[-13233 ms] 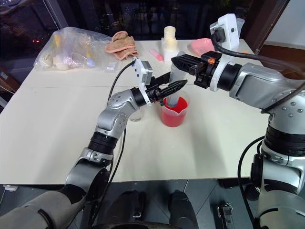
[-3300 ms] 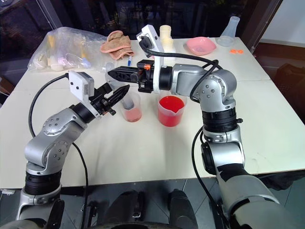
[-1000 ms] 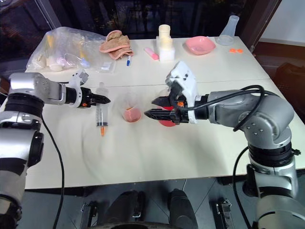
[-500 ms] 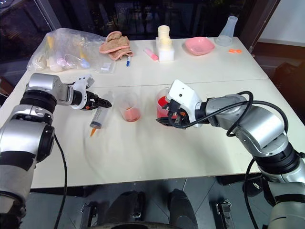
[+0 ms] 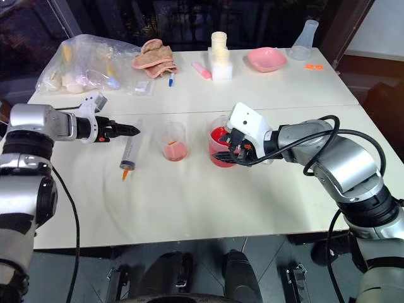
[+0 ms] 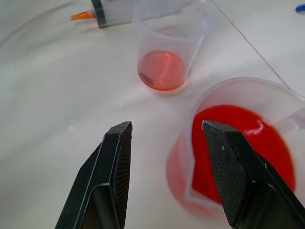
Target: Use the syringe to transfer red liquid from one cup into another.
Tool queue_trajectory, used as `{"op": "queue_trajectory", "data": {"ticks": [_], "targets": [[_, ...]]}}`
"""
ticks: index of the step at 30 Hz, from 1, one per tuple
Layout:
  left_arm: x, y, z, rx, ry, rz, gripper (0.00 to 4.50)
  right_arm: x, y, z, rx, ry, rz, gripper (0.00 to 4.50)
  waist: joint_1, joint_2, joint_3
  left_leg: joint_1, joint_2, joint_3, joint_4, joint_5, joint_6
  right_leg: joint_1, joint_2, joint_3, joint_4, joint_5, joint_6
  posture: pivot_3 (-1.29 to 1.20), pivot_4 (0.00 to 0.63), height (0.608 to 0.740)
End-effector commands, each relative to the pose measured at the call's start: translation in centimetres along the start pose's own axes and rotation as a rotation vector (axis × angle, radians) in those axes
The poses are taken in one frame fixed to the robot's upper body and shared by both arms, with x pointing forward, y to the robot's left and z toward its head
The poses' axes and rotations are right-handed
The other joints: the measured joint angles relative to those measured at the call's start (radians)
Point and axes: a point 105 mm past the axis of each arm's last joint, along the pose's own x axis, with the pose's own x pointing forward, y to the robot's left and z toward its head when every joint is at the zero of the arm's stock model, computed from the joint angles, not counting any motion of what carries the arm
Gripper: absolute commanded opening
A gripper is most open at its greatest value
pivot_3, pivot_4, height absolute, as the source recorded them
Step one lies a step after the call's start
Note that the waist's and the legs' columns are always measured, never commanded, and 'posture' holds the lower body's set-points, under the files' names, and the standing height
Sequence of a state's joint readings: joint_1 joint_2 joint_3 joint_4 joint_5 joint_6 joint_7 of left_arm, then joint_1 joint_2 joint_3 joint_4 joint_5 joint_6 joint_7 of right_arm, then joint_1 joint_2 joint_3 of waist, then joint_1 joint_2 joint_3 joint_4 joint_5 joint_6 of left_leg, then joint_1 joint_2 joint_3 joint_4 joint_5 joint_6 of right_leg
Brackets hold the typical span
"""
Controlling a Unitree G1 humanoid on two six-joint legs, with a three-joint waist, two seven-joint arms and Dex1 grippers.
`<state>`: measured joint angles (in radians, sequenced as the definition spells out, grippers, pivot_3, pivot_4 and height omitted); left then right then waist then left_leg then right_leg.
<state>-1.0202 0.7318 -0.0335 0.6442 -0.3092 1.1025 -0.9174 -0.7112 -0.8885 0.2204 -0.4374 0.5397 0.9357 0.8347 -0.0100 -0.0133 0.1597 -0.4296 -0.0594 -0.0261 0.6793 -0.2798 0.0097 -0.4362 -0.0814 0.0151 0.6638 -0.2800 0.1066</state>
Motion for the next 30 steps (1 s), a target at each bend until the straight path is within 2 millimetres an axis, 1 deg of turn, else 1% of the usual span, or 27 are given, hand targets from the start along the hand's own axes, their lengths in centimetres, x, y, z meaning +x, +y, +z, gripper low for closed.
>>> {"op": "queue_trajectory", "data": {"ticks": [1, 2, 5, 7, 9, 11, 13, 15, 19, 22, 25, 30], "targets": [[-2.0, -3.0, 0.8, 0.218, -0.069, -0.098, 4.48, -0.9, -0.5, 0.7, -0.068, -0.018, 0.005, 2.43, -0.002, 0.000, 0.000, 0.000, 0.000, 0.000, 0.000, 0.000, 0.000, 0.000, 0.000, 0.000, -0.001, 0.000, 0.000, 0.00, 0.150, 0.740], [-2.5, -3.5, 0.6, 0.257, -0.079, -0.110, 4.48, -1.0, -0.7, 0.7, -0.072, -0.016, 0.006, 2.43, -0.002, 0.000, 0.000, 0.000, 0.000, 0.000, 0.000, 0.000, 0.000, 0.000, 0.000, 0.000, -0.001, 0.000, 0.000, 0.00, 0.150, 0.740], [-3.9, -4.0, 1.3, 0.308, -0.165, -0.103, 4.48, -1.1, -1.2, 0.6, -0.092, -0.010, 0.012, 2.43, 0.000, 0.000, 0.000, 0.000, 0.000, 0.000, 0.000, 0.000, 0.001, 0.001, 0.000, 0.000, -0.002, 0.000, 0.000, 0.00, 0.150, 0.740], [-4.7, -4.3, 1.1, 0.340, -0.166, -0.105, 4.48, -1.1, -1.4, 0.5, -0.103, -0.006, 0.022, 2.43, -0.001, 0.000, 0.000, 0.000, 0.000, 0.000, 0.000, -0.001, 0.001, 0.001, 0.000, 0.000, -0.002, 0.000, 0.000, 0.00, 0.150, 0.740], [-5.3, -4.3, 1.3, 0.408, -0.210, -0.080, 4.48, -1.3, -1.5, 0.5, -0.114, -0.001, 0.032, 2.43, -0.003, 0.000, 0.000, 0.001, 0.000, 0.000, 0.000, -0.003, 0.005, 0.001, 0.000, 0.000, -0.002, 0.000, 0.000, 0.00, 0.150, 0.740], [-6.1, -4.5, 0.7, 0.458, -0.204, -0.088, 4.48, -1.5, -1.7, 0.4, -0.129, 0.009, 0.044, 2.43, -0.005, 0.000, 0.000, 0.003, 0.000, 0.000, 0.000, -0.003, 0.005, 0.003, 0.000, 0.000, -0.002, 0.000, 0.000, 0.00, 0.150, 0.740], [-6.9, -4.9, -0.3, 0.515, -0.163, -0.137, 4.48, -1.7, -1.8, 0.4, -0.142, 0.017, 0.054, 2.43, -0.006, 0.000, 0.000, 0.003, 0.000, 0.000, 0.000, -0.003, 0.005, 0.003, 0.000, 0.000, -0.001, 0.000, 0.000, 0.00, 0.150, 0.740], [-7.8, -6.1, -0.6, 0.516, -0.166, -0.223, 4.48, -1.9, -1.9, 0.4, -0.147, 0.021, 0.060, 2.43, -0.004, 0.000, 0.000, 0.003, 0.000, 0.000, -0.001, -0.003, 0.005, 0.003, 0.000, 0.000, -0.001, 0.000, 0.000, 0.00, 0.150, 0.740], [-9.1, -7.2, -1.5, 0.577, -0.168, -0.338, 4.48, -2.3, -1.9, 0.5, -0.161, 0.022, 0.081, 2.43, 0.000, 0.001, 0.001, 0.003, 0.000, 0.000, 0.000, -0.003, 0.005, 0.004, 0.000, 0.000, -0.002, 0.000, 0.000, 0.00, 0.150, 0.740], [-10.1, -8.1, -0.9, 0.565, -0.213, -0.421, 4.48, -2.5, -2.0, 0.8, -0.160, 0.014, 0.069, 2.43, -0.001, 0.001, 0.001, 0.003, 0.000, 0.000, 0.000, -0.003, 0.005, 0.004, 0.000, 0.000, -0.002, 0.000, 0.000, 0.00, 0.150, 0.740], [-10.6, -8.5, -0.3, 0.561, -0.235, -0.452, 4.48, -2.9, -2.1, 0.9, -0.158, 0.012, 0.062, 2.43, -0.001, 0.001, 0.001, 0.003, 0.000, 0.000, 0.000, -0.003, 0.005, 0.004, 0.000, 0.000, -0.002, 0.000, 0.000, 0.00, 0.150, 0.740], [-10.6, -8.4, -0.5, 0.617, -0.210, -0.445, 4.48, -3.7, -2.4, 1.6, -0.160, -0.001, 0.045, 2.43, -0.004, 0.001, 0.001, 0.003, 0.000, 0.000, 0.000, -0.003, 0.005, 0.004, 0.000, 0.000, -0.002, 0.000, 0.000, 0.00, 0.150, 0.740]]}}
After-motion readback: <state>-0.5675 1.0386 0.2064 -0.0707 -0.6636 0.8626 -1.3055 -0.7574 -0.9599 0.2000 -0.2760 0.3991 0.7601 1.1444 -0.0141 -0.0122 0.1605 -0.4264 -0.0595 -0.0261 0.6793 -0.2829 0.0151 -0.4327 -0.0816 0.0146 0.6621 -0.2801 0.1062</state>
